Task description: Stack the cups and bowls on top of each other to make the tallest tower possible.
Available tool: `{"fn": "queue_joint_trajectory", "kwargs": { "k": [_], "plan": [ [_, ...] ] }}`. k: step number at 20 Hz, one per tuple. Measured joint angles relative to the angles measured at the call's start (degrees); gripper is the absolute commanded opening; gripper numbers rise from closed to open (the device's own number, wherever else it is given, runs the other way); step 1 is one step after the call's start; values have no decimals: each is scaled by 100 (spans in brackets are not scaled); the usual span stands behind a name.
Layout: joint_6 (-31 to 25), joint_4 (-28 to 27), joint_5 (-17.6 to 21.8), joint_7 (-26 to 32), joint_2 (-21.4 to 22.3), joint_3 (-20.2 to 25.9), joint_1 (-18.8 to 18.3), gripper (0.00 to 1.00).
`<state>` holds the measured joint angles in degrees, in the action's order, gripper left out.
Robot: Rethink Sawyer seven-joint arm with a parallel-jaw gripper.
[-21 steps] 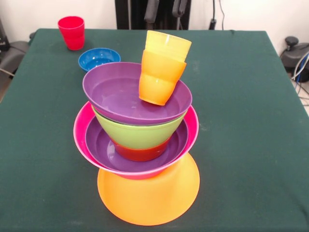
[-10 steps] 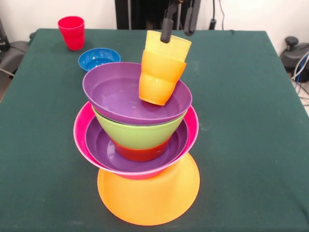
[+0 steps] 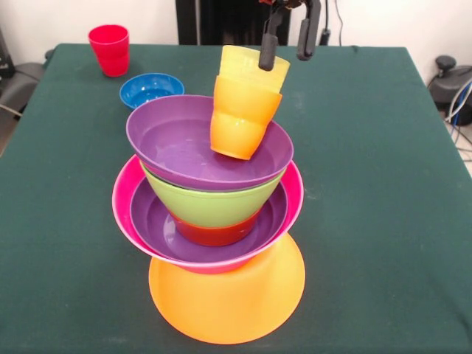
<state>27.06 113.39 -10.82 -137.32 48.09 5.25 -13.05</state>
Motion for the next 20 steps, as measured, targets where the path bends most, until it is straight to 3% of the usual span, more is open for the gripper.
{"fn": "queue_joint_trajectory", "kwargs": {
  "k": [20],
  "plan": [
    [0, 224, 1, 0, 392, 5, 98, 100]
  ]
}}
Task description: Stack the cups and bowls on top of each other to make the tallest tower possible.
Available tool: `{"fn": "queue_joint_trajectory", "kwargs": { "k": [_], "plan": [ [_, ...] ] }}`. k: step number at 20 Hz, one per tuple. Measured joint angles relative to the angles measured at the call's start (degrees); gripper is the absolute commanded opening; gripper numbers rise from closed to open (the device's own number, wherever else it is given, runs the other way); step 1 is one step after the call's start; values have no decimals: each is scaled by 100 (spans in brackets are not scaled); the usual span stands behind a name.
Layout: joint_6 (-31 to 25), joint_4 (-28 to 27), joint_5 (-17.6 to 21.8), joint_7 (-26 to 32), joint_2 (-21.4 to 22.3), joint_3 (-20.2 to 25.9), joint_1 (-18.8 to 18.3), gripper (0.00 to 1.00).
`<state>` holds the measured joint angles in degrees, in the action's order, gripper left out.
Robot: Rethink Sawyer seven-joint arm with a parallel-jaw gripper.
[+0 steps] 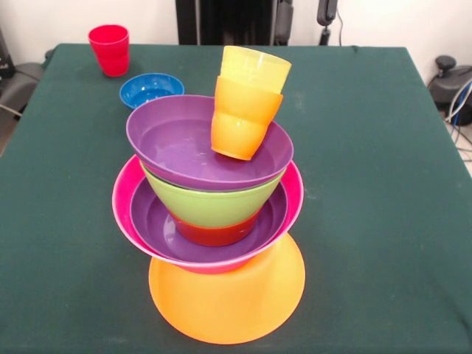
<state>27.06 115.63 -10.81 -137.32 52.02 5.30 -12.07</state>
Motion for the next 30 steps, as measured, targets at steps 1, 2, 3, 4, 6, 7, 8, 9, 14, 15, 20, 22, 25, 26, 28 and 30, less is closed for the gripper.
{"fn": "queue_joint_trajectory", "kwargs": {
  "k": [1, 2, 3, 4, 6, 7, 8, 9, 14, 15, 20, 22, 25, 26, 28, 30],
  "plan": [
    [0, 12, 0, 0, -1, 0, 0, 100],
    [0, 31, -1, 0, -8, 1, 0, 100],
    [0, 46, -1, 0, -15, 1, 0, 100],
    [0, 55, -1, 0, -21, 1, 0, 100],
    [0, 85, 0, 0, -38, 2, -2, 100],
    [0, 107, 0, 0, -45, 2, -9, 100],
    [0, 121, 0, 0, -47, 2, -15, 100],
    [0, 132, 1, 0, -49, 2, -23, 100],
    [2, 170, 58, 0, -48, 2, -108, 100],
    [2, 180, 83, 0, -51, 2, -148, 100],
    [7, 189, 105, 0, -89, 2, -192, 100],
    [19, 189, 118, 0, -147, 2, -199, 100],
    [65, 193, 206, 0, -256, 40, -223, 100],
    [79, 193, 230, 0, -290, 52, -231, 100],
    [104, 193, 276, 0, -357, 82, -249, 100],
    [129, 199, 348, 0, -467, 157, -305, 100]
  ]
}}
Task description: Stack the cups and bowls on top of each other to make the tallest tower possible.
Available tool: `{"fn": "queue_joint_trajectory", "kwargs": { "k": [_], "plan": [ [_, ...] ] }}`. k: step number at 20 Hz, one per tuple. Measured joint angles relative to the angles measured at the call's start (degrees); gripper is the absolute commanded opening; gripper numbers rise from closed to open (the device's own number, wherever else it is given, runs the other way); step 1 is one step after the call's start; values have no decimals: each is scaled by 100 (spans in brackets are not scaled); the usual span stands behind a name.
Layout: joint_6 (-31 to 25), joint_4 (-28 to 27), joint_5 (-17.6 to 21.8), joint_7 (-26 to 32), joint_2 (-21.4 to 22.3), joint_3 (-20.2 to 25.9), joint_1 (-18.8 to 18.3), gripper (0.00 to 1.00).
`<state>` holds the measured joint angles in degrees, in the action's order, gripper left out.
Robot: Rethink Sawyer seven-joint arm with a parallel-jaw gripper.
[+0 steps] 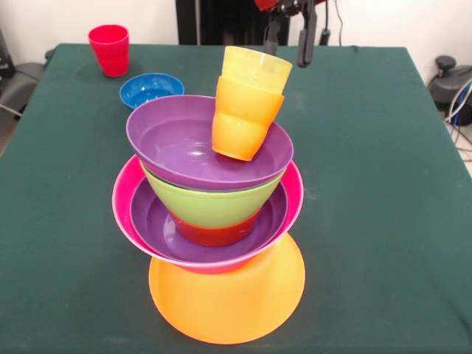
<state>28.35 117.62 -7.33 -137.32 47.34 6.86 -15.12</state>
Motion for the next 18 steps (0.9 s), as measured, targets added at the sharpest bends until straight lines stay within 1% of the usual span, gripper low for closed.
{"fn": "queue_joint_trajectory", "kwargs": {
  "k": [5, 10, 14, 18],
  "plan": [
    [10, 12, 63, 0, -110, 99, -96, 100],
    [7, 35, 127, 0, -24, 208, -240, 100],
    [-24, 80, 130, 0, 376, 305, -405, 100],
    [-214, 86, 132, 0, 838, 460, -610, 100]
  ]
}}
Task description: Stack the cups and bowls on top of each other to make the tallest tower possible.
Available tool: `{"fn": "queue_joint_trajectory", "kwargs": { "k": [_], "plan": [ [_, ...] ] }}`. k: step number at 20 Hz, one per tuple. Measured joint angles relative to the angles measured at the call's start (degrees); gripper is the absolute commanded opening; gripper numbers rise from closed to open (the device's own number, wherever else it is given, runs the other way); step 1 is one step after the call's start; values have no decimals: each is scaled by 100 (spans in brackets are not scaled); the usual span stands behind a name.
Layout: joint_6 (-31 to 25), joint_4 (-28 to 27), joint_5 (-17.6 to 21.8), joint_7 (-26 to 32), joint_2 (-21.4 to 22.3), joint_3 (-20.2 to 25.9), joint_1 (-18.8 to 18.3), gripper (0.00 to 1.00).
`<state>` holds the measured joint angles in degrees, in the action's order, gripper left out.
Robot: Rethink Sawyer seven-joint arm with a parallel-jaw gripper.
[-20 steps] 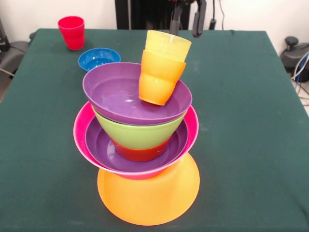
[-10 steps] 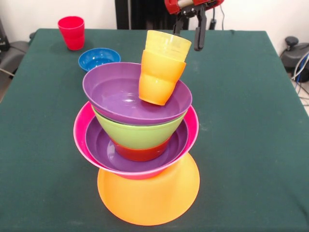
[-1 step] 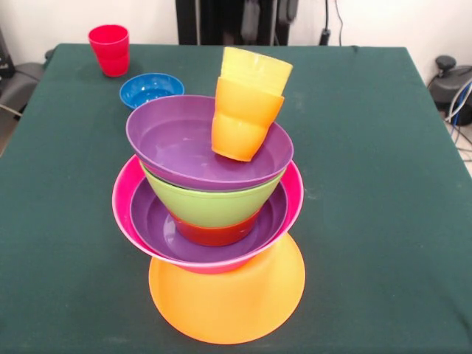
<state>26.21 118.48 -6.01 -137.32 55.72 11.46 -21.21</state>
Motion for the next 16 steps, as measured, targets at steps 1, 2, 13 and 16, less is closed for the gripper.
{"fn": "queue_joint_trajectory", "kwargs": {
  "k": [1, 2, 13, 16],
  "plan": [
    [-48, 0, 1, 0, 106, 38, -50, 100],
    [-97, 0, 1, 0, 214, 69, -97, 100],
    [-250, 4, 4, 0, 734, 146, -146, 100],
    [-250, 4, 5, 0, 688, 226, -166, 100]
  ]
}}
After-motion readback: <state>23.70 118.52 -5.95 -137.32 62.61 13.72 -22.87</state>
